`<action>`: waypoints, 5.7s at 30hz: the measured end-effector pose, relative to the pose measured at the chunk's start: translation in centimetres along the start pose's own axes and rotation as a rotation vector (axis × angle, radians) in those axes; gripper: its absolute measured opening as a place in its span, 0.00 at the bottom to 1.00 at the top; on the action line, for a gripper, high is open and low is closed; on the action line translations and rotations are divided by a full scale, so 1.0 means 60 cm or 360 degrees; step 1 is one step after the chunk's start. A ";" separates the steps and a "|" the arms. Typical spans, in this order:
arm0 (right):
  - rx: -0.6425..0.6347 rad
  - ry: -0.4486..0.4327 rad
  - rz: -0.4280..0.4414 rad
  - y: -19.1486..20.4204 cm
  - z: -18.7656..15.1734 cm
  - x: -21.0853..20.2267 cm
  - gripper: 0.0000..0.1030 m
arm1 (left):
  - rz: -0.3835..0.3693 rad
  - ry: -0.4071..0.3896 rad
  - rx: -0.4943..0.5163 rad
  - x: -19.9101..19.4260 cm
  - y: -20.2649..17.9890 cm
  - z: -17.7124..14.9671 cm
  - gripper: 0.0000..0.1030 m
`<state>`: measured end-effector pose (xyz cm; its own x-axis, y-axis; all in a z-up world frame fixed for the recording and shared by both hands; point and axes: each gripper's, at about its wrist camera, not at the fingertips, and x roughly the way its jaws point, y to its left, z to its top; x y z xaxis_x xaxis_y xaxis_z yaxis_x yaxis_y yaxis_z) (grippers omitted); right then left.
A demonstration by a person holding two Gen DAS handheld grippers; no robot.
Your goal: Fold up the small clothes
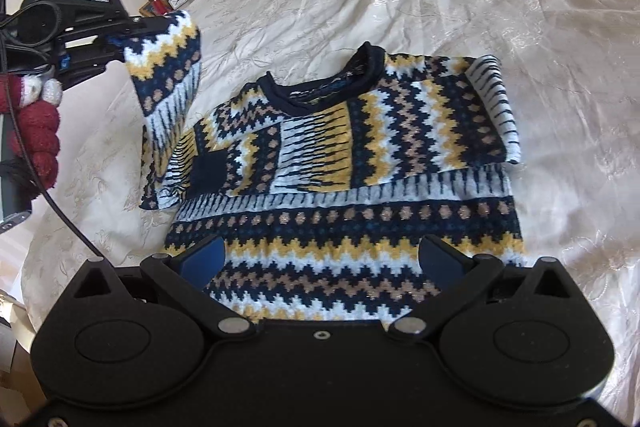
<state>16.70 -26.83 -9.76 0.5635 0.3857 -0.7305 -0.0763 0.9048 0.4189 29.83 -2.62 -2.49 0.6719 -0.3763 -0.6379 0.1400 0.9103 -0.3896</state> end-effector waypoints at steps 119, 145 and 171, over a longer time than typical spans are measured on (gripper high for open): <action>0.0067 0.0080 -0.0289 -0.158 0.094 0.093 0.85 | 0.0416 0.0504 0.0108 0.007 0.171 -0.177 0.80; -0.0167 0.0503 -0.0059 -0.134 -0.190 -0.034 0.95 | 0.0339 0.0701 0.0143 -0.188 0.153 -0.419 0.89; -0.0271 0.0450 0.0114 -0.121 -0.263 -0.004 1.00 | 0.0370 0.0806 0.0091 -0.142 0.139 -0.508 0.99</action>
<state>4.16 -30.67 -21.12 0.3032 0.4627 -0.8331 -0.2572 0.8815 0.3959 3.11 2.90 -20.57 0.2587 -0.1877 -0.9475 0.0787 0.9818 -0.1730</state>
